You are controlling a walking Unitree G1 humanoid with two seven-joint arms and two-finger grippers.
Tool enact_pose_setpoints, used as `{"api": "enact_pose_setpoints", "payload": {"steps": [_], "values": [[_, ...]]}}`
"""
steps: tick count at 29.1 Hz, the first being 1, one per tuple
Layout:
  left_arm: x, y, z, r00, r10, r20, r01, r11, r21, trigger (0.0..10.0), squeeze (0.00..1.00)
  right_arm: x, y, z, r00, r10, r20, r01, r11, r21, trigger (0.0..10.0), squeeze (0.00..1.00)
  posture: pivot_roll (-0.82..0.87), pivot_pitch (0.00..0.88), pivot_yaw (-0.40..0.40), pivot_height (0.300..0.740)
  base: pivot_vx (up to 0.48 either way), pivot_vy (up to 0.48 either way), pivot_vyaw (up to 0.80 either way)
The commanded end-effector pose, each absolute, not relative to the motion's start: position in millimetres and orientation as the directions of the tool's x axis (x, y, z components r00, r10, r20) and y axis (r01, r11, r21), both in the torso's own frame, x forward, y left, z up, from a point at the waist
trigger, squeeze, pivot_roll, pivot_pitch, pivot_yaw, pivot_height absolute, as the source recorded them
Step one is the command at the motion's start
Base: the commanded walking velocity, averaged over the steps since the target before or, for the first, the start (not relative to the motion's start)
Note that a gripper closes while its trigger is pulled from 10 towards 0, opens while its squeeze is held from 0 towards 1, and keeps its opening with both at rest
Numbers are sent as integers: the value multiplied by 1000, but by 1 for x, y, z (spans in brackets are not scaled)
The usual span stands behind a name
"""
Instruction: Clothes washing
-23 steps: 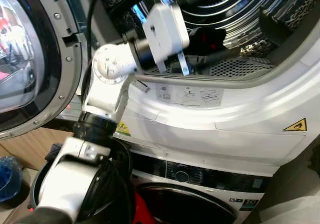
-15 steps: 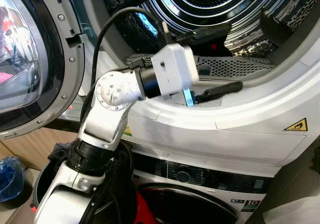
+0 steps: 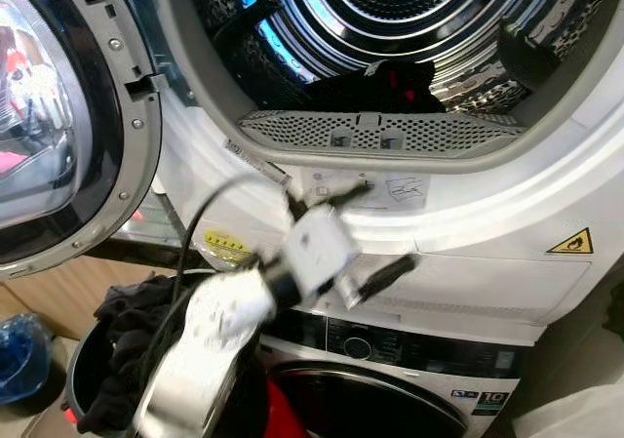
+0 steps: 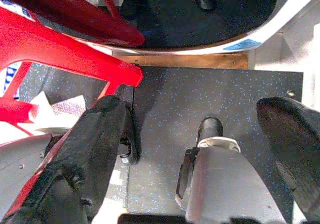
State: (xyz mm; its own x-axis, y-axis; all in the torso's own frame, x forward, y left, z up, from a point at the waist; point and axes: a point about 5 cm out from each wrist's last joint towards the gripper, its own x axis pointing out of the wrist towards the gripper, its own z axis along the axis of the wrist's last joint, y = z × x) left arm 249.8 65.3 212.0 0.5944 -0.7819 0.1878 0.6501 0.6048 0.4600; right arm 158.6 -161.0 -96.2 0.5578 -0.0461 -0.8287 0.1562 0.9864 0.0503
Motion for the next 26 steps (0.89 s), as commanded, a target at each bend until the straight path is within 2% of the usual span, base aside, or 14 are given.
{"api": "enact_pose_setpoints", "payload": {"steps": [1,3,4,5,6,8,9,12,13,15,16,18,20,26], "values": [[248,66,214,608,-771,191,626,612,483,10000,0,156,-155,-98,545,-33,-838,157,985,63,10000,0,120,0,130,740,0,0,0],[246,71,202,649,-744,159,613,635,470,10000,0,156,-154,-98,544,-32,-839,157,986,63,10000,0,120,0,129,740,0,0,0],[244,77,189,716,-687,124,582,686,436,10000,0,155,-153,-98,543,-31,-839,155,986,64,10000,0,120,0,129,740,0,0,0],[244,77,189,716,-687,124,582,686,436,10000,0,155,-153,-98,543,-31,-839,155,986,64,10000,0,120,0,129,740,0,0,0],[241,87,174,818,-573,55,519,776,358,10000,0,155,-153,-98,540,-29,-841,150,987,62,10000,0,125,0,130,740,0,0,0],[241,87,174,818,-573,55,519,776,358,10000,0,155,-153,-98,540,-29,-841,150,987,62,10000,0,125,0,130,740,0,0,0],[235,97,160,879,-476,-27,460,833,307,10000,0,154,-152,-99,537,-28,-843,146,988,60,10000,0,128,0,128,740,0,0,0],[229,108,145,921,-370,-118,389,888,246,10000,0,153,-152,-99,533,-25,-846,138,989,57,10000,0,142,0,124,740,0,0,0],[218,129,121,941,-214,-263,271,941,204,10000,1000,152,-151,-100,526,-17,-850,121,991,55,10000,0,148,0,121,740,0,0,0],[213,147,109,934,-109,-340,179,967,184,10000,1000,151,-150,-100,523,-13,-852,114,992,55,10000,0,154,0,118,740,0,0,0],[214,168,103,924,-35,-380,103,982,161,10000,1000,152,-149,-100,524,-7,-852,106,993,57,10000,0,161,0,117,740,0,0,0],[216,182,101,916,23,-399,32,991,130,10000,1000,153,-149,-100,523,-2,-853,97,994,57,10000,0,174,0,113,740,0,0,0],[218,192,95,888,23,-459,10,997,70,10000,1000,154,-148,-99,521,2,-854,86,995,55,10000,0,177,0,111,740,0,0,0],[226,205,107,909,43,-415,19,990,143,10000,1000,158,-148,-98,529,2,-849,90,994,58,10000,0,171,0,115,740,0,0,0]]}}
